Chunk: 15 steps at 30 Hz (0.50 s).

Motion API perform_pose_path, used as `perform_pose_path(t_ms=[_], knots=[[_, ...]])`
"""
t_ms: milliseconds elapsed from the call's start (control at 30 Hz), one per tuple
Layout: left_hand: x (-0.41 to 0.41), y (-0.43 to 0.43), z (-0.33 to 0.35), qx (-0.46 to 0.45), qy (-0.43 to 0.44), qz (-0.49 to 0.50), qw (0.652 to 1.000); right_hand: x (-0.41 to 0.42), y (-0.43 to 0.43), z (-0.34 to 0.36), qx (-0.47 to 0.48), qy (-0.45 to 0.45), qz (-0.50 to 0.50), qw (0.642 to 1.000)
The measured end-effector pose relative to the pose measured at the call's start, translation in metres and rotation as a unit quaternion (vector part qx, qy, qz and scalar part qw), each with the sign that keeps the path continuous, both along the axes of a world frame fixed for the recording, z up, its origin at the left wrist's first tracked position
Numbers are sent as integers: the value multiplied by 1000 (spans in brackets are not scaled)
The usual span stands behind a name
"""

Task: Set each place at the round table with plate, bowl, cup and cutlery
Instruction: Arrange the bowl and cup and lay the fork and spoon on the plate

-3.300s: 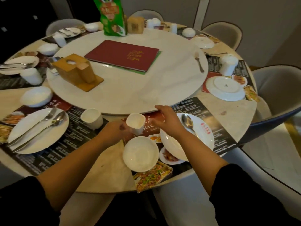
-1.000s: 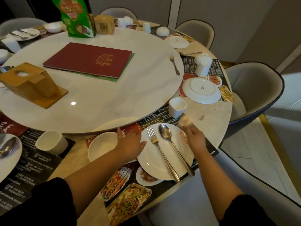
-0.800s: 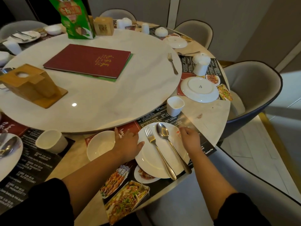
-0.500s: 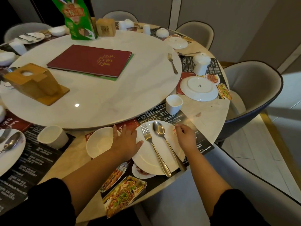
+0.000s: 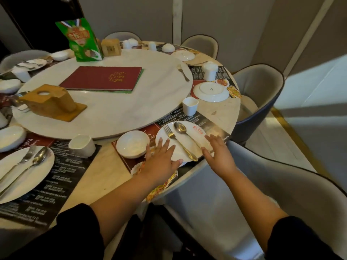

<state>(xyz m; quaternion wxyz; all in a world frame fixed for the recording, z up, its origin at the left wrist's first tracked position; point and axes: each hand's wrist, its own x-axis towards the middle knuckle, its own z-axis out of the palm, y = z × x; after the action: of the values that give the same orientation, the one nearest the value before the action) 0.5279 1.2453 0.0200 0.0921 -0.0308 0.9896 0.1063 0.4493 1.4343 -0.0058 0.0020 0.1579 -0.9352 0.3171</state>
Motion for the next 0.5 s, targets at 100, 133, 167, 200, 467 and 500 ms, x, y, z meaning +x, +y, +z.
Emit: perform_pose_path(t_ms=[100,133,167,200,467,500], knots=[[35,13,-3,9,0,-34,999,58,14,-3,-10,1,-14,1000],[46,16,-5,13,-1,-43,999,77,19,-6,-6,-8,-18,1000],[56,20,-7,19,-4,-51,999,94,25,-9,4,-21,-20,1000],[66,24,-9,24,-11,-57,998,110,32,-12,19,-36,-22,999],[87,85,-1,16,-54,-110,992,164,117,-16,151,-62,-20,986],[82,98,2,16,-51,-116,992,161,131,-12,157,-61,-28,985]])
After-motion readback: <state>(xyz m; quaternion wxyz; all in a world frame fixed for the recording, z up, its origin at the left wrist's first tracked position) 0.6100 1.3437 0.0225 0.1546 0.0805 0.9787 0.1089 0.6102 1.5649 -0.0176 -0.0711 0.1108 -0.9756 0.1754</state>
